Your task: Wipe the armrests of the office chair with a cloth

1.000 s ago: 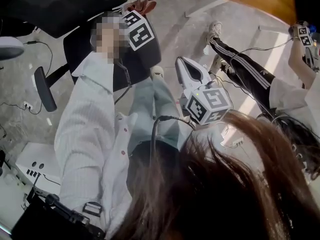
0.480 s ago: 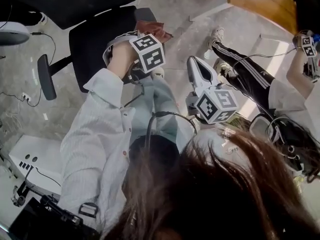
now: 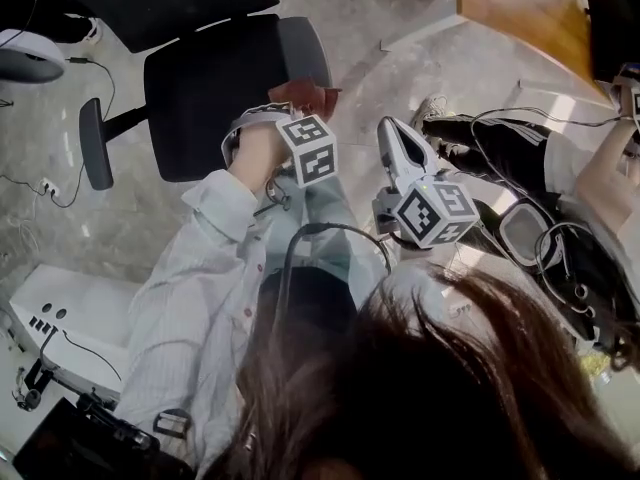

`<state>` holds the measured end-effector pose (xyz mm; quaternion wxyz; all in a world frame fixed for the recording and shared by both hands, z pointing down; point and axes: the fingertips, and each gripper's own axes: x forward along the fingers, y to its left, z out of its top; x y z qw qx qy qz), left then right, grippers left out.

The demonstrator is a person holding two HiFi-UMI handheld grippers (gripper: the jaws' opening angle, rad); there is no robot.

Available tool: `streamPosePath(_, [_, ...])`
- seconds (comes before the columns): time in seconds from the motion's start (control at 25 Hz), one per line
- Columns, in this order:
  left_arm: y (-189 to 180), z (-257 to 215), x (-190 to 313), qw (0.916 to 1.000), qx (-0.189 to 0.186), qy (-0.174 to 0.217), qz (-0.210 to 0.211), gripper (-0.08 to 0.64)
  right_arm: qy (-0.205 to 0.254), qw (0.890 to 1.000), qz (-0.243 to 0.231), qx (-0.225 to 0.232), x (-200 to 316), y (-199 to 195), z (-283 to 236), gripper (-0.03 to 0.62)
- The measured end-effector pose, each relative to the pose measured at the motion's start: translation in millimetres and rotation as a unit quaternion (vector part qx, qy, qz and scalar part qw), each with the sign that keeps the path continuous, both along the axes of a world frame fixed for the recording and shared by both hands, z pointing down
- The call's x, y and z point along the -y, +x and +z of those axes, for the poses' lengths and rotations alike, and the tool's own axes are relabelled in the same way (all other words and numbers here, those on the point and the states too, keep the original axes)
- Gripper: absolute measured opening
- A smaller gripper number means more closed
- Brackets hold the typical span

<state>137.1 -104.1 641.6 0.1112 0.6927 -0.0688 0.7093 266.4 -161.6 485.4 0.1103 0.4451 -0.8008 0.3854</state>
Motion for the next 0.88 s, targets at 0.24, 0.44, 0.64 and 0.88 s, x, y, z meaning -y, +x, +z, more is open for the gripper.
streamPosePath(0.24, [-9.1, -4.3, 22.8, 0.9997, -0.01, 0.021, -0.001, 0.046, -0.011, 1.0, 0.008, 0.0, -3.6, 1.4, 6.1, 0.002])
streamPosePath(0.44, [-16.4, -12.8, 74.8, 0.9981, -0.02, 0.05, -0.028, 0.046, -0.022, 1.0, 0.014, -0.004, -3.8, 11.3, 5.1, 0.002])
streamPosePath(0.64, [-29.3, -22.7, 126.8, 0.995, -0.003, 0.097, -0.023, 0.047, -0.026, 0.999, 0.017, -0.007, -10.4, 14.2, 0.3, 0.002])
streamPosePath(0.88, [-41.7, -29.1, 186.6, 0.984, 0.025, 0.175, -0.024, 0.046, -0.031, 0.999, 0.018, 0.001, -10.3, 11.5, -6.0, 0.002])
